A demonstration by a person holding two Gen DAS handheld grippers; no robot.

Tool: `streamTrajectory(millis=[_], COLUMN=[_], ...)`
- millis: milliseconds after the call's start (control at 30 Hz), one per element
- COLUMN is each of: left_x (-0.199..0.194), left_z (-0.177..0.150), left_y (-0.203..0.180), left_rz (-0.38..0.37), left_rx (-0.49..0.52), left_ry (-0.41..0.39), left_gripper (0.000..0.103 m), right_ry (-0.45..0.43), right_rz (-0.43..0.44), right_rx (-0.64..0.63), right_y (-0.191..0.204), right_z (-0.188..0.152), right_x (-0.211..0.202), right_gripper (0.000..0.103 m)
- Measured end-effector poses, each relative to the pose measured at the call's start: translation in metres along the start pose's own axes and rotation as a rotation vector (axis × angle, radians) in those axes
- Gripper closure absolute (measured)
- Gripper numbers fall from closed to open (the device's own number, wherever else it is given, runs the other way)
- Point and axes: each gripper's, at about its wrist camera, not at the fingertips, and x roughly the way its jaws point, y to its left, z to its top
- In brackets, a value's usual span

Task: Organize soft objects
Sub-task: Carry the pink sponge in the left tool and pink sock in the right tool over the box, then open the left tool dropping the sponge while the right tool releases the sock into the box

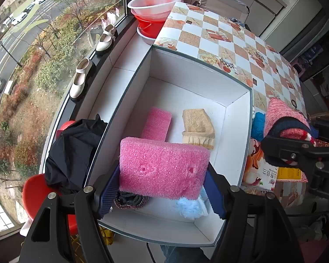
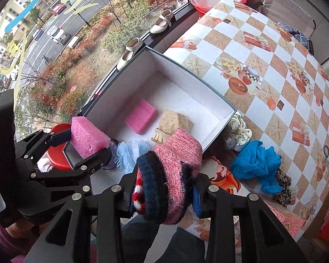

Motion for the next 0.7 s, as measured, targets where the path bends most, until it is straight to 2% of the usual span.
streamTrajectory(millis=[467, 600, 633, 700], left_x=[0.009, 0.012, 0.013, 0.017], left_z=[0.014, 0.022, 0.024, 0.026], left_y=[0.003, 0.0, 0.0, -0.001], left_rz=[0.015, 0.043, 0.057, 0.066], left_rx=[-0.006, 0.004, 0.003, 0.001], left_ry=[0.013, 0.015, 0.021, 0.038], left_gripper=[0.028, 0.027, 0.025, 0.025], right_ry=[0.033, 0.036, 0.038, 0.044], right_rz=[0.009, 0.014, 0.02, 0.032], right_rx=[-0.007, 0.003, 0.008, 0.02], right_y=[0.003, 0.001, 0.0, -0.002], right_z=[0.034, 0.04, 0.042, 0.044], right_x=[0.021, 0.025, 0.025, 0.027], right_gripper=[0.065, 0.065, 0.058, 0.056])
